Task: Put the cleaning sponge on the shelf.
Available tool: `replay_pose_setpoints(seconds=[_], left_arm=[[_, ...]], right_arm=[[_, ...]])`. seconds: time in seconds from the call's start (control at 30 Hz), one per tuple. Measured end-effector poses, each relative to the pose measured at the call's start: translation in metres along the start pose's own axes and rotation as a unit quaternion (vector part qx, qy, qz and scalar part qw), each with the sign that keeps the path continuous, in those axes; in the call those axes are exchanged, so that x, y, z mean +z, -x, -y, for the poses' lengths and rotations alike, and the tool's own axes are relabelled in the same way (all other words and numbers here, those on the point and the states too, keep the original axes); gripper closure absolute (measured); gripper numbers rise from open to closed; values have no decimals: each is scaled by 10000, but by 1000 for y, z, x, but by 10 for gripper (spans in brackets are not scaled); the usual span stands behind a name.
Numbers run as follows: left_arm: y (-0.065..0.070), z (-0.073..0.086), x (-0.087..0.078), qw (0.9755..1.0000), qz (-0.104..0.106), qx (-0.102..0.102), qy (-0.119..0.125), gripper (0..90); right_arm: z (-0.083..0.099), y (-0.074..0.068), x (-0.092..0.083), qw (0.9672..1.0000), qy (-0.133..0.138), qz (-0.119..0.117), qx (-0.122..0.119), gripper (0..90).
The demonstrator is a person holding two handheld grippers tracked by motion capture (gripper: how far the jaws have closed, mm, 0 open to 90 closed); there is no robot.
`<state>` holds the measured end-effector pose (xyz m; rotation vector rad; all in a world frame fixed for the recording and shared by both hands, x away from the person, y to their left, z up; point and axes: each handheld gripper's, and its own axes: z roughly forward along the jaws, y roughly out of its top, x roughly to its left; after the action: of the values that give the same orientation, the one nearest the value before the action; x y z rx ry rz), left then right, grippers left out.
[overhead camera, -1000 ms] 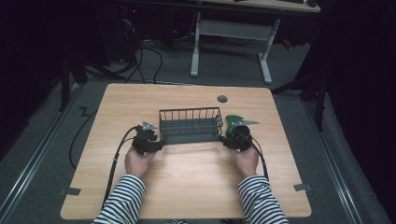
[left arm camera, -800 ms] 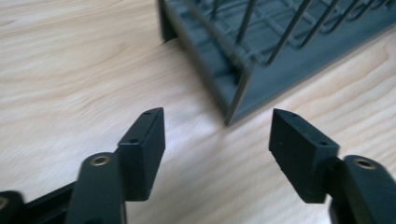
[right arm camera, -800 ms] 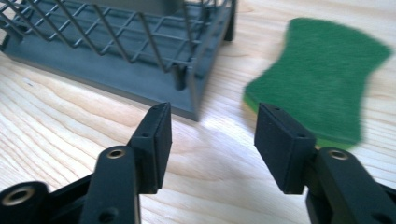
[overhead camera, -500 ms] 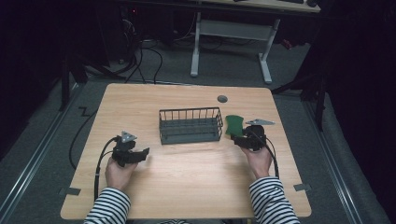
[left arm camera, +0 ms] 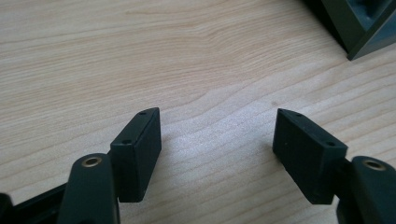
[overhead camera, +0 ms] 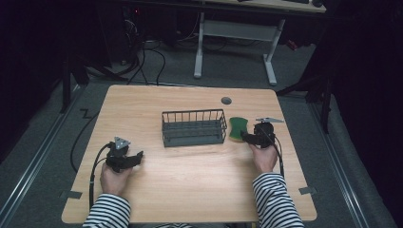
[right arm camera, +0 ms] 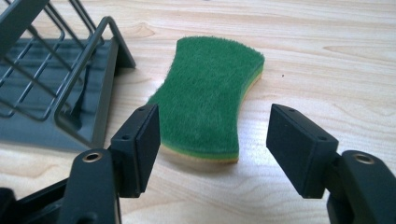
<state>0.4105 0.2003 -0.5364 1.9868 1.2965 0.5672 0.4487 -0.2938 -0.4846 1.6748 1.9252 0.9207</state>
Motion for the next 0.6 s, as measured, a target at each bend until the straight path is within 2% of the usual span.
replay_pose_setpoints(seconds=[0.1, 0.4, 0.47, 0.6], left_arm=[[0, 0, 0, 10000, -22, -13, -7, 322], [-1, 0, 0, 10000, 19, -54, 8, 311], [-1, 0, 0, 10000, 29, -69, 11, 311], [-2, 0, 0, 10000, 45, -83, 14, 307]], right_arm=[[-9, -2, 2, 10000, 17, 59, -16, 344], [-35, -9, 19, 9990, -383, 180, -139, 295], [-36, -11, 21, 9989, -386, 201, -152, 292], [-42, -17, 31, 9978, -591, 238, -186, 256]])
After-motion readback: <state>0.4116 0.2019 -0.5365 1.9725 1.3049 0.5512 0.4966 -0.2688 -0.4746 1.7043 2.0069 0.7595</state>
